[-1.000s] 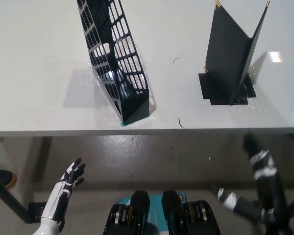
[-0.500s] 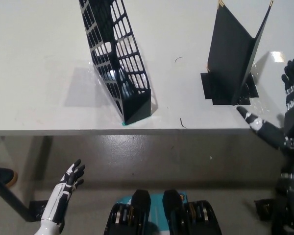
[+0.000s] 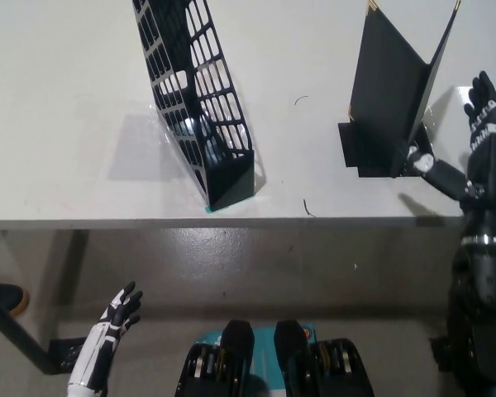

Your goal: A notebook is kept standing on the table on the right hand side and a black shelf is kept on the left hand side and the robot uses its right hand to grab the notebook and places it in the shelf

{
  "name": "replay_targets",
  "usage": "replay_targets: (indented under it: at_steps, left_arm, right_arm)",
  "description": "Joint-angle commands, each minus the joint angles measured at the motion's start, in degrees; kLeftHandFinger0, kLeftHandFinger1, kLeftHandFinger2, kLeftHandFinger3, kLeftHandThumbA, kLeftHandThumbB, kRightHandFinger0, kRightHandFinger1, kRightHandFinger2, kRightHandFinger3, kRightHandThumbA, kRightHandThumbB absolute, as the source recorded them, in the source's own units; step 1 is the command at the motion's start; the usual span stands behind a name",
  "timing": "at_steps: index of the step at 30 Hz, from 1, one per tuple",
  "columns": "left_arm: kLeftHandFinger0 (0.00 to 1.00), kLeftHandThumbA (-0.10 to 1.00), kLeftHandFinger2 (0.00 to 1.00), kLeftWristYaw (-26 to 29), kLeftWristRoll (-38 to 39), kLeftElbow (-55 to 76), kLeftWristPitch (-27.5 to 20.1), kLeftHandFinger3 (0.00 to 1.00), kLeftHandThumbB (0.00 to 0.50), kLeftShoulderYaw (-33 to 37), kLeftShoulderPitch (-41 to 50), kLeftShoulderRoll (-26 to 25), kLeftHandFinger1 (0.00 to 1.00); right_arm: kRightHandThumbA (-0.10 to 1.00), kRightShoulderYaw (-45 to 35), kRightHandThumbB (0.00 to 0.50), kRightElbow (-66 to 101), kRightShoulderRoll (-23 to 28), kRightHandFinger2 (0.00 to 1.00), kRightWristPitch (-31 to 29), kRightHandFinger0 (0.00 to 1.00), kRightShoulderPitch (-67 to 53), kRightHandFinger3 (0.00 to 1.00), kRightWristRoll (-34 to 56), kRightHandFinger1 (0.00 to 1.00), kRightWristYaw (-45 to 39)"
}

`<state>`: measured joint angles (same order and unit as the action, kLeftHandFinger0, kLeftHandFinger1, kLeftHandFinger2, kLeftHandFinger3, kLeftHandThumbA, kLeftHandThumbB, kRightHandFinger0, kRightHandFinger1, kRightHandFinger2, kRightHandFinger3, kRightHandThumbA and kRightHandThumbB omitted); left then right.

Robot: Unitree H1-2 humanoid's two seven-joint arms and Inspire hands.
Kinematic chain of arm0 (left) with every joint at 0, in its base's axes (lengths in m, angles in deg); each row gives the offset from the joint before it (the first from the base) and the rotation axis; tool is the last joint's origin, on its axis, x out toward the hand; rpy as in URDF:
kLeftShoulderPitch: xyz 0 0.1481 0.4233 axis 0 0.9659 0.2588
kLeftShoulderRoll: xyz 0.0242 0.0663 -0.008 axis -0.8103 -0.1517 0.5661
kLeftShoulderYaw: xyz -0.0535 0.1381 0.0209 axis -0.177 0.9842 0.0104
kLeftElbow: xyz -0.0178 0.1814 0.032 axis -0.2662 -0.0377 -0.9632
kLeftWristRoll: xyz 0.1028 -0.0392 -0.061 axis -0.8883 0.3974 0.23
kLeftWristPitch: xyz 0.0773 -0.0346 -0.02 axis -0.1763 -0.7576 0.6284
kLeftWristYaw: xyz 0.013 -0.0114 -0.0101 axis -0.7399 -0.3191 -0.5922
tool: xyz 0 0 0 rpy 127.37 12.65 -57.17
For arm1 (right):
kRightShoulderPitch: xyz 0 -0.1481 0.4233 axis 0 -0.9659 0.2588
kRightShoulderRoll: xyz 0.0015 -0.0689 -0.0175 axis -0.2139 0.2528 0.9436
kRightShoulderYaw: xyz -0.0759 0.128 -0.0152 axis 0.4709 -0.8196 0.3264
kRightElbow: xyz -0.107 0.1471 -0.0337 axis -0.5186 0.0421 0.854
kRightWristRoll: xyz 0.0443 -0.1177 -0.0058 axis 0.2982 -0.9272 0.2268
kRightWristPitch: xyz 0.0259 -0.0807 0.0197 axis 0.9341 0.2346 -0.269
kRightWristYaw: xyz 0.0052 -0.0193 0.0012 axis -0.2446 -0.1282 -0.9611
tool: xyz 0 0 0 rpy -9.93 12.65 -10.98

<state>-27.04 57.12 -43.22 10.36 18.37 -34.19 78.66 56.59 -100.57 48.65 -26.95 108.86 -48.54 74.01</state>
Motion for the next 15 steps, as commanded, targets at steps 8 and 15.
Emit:
replay_targets:
  at_steps: [8,15]
  left_arm:
    - [1.00,1.00,1.00,0.17,-0.54,0.78,-1.97,1.00,0.094,-0.03,0.52,-0.01,1.00]
    - [1.00,1.00,1.00,-0.10,-0.34,0.84,-1.71,1.00,0.092,0.12,0.83,0.17,1.00]
  right_arm:
    - [1.00,-1.83,0.367,-29.55,2.60,1.00,-3.04,1.00,20.25,1.00,3.91,1.00,3.81]
    - [1.00,-7.26,0.389,-47.20,2.48,1.00,-4.79,1.00,31.90,1.00,11.77,1.00,-2.36]
